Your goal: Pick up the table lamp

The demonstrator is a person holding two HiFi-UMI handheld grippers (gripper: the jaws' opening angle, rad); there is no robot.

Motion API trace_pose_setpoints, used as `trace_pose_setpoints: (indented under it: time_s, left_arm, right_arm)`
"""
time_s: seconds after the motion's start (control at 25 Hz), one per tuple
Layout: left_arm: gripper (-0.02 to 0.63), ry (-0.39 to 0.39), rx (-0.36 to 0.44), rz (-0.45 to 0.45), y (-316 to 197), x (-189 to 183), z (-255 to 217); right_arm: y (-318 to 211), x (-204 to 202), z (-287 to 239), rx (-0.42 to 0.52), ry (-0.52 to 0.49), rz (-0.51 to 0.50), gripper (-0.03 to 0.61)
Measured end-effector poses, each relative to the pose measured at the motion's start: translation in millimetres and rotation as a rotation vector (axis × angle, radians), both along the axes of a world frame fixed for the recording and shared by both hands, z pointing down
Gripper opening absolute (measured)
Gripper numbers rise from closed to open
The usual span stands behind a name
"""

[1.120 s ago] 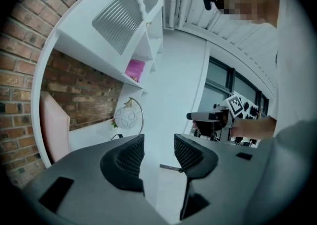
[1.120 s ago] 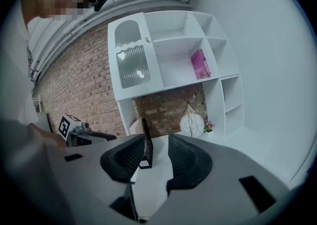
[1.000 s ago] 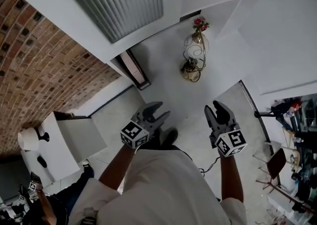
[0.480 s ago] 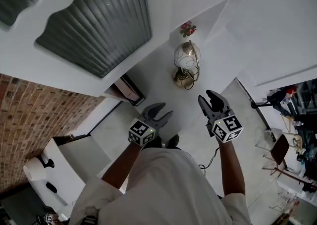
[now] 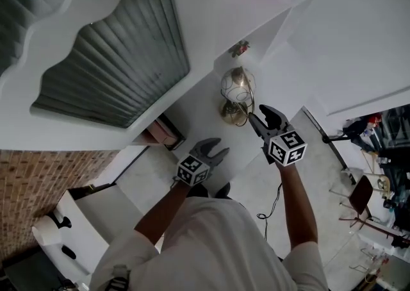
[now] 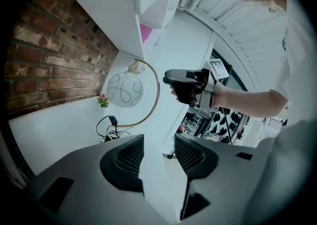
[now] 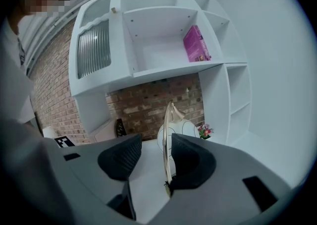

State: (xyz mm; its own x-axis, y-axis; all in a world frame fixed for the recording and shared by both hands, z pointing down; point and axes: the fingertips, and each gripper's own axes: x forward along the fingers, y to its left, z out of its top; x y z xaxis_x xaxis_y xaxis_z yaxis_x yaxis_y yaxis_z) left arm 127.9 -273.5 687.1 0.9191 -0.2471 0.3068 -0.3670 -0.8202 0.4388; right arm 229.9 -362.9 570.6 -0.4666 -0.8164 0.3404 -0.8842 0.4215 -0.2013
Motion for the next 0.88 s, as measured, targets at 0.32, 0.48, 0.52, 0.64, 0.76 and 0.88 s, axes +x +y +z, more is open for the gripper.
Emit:
trace_pose_setpoints:
  time_s: [0.32,0.48,0.52,0.64,0.76,0.88]
  left_arm:
    - [0.214,-0.012,-0.042,0.031,-9,30,23]
    - [0.215,-0.019,-0.060,0.027,-16,34,35]
    - [0.216,-0.021,-0.067,0.026,-17,34,38]
    - [0.218,-0.023,-0.090,0.021,-20,35,47]
    - [0.219,-0.027,-0.113,0.014,-23,36,54]
    - [0.219,-0.030,-0.132,0.007,-24,36,60]
  right_arm:
    - [-32,-12,15,-0.051,-0.030,-0.142,0.202]
    - [-37,-25,14,-0.075,-0.119,-0.269,0.192]
    - [-38,-28,13,-0.079,-0.134,-0.295,0.189]
    - [-44,-36,14,-0.090,-0.165,-0.361,0.175]
    - [-49,-47,14,-0.099,-0.205,-0.415,0.159]
    - [-53,-58,14,-0.095,-0.226,-0.455,0.125]
